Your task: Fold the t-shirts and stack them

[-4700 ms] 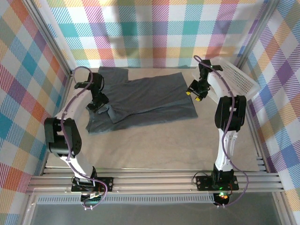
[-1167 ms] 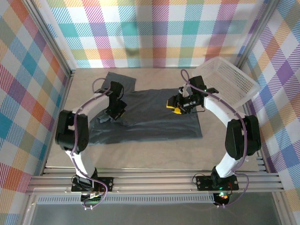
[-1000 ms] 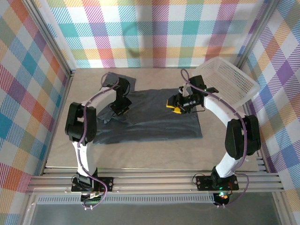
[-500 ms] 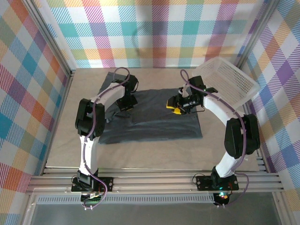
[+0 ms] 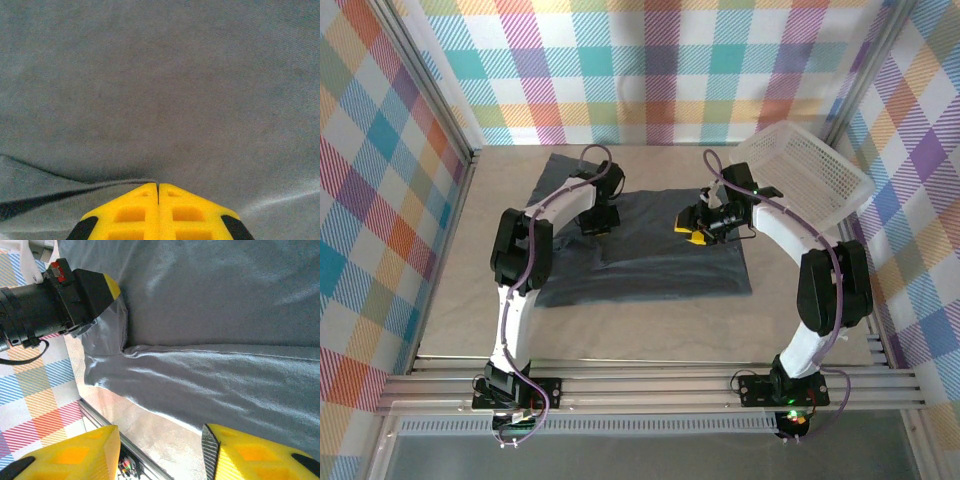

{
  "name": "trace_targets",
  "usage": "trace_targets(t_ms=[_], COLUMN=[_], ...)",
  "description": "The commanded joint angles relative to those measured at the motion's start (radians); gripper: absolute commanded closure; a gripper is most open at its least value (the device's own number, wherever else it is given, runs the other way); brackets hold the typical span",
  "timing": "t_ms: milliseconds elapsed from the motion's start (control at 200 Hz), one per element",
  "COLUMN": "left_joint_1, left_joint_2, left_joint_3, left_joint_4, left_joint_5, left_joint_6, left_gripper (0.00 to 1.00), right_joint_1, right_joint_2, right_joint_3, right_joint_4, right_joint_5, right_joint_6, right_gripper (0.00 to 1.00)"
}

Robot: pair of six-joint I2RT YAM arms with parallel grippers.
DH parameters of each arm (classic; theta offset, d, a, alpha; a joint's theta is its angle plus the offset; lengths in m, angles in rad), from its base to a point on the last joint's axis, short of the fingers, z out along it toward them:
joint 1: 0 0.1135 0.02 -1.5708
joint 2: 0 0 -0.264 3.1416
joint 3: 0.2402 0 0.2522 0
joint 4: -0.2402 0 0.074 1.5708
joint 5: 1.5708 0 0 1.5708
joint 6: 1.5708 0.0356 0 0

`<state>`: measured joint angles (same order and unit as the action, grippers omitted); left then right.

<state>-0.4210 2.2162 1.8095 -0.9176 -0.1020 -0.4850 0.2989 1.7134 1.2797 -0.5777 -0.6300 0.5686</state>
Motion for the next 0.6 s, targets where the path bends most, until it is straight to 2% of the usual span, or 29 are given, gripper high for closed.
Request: trace_targets(t_ms=[0, 255, 305, 360, 405, 435, 495, 595], left_joint_1=[-0.016, -0.034, -0.038, -0.039, -0.039, -0.038, -0.03, 0.016], left_joint_2=[0.025, 0.068, 0.066, 0.052, 0.031, 0.008, -0.061, -0.231], left_joint_3=[0.042, 0.071, 0.076, 0.085, 0.091, 0.087, 0.052, -0.126], left_joint_4=[0.0, 0.001, -0.005, -0.016, -0.027, -0.033, -0.032, 0.025], left_joint_5=[-0.036, -0.068, -0.094, -0.134, -0.162, -0.178, -0.19, -0.151], left_joint_6=[0.079, 0.134, 0.137, 0.128, 0.107, 0.087, 0.025, -0.15], left_gripper=[1.0, 1.0, 0.86, 0.6, 0.5, 0.45, 0.43, 0.39], right_joint_1=[0.002, 0.002, 0.002, 0.002, 0.002, 0.002, 0.002, 0.002], right_joint_2=[0.008, 0.007, 0.008, 0.008, 0.008, 0.009, 0.01, 0.012], right_joint_3=[0.029, 0.03, 0.032, 0.033, 0.035, 0.036, 0.039, 0.043], right_joint_4=[-0.016, -0.027, -0.028, -0.031, -0.033, -0.035, -0.038, -0.039], right_joint_5=[-0.027, -0.028, -0.03, -0.032, -0.034, -0.034, -0.036, -0.038], right_joint_6=[0.006, 0.004, 0.002, 0.002, 0.001, -0.001, -0.002, -0.005], right_gripper=[0.53, 0.53, 0.53, 0.52, 0.53, 0.53, 0.52, 0.53])
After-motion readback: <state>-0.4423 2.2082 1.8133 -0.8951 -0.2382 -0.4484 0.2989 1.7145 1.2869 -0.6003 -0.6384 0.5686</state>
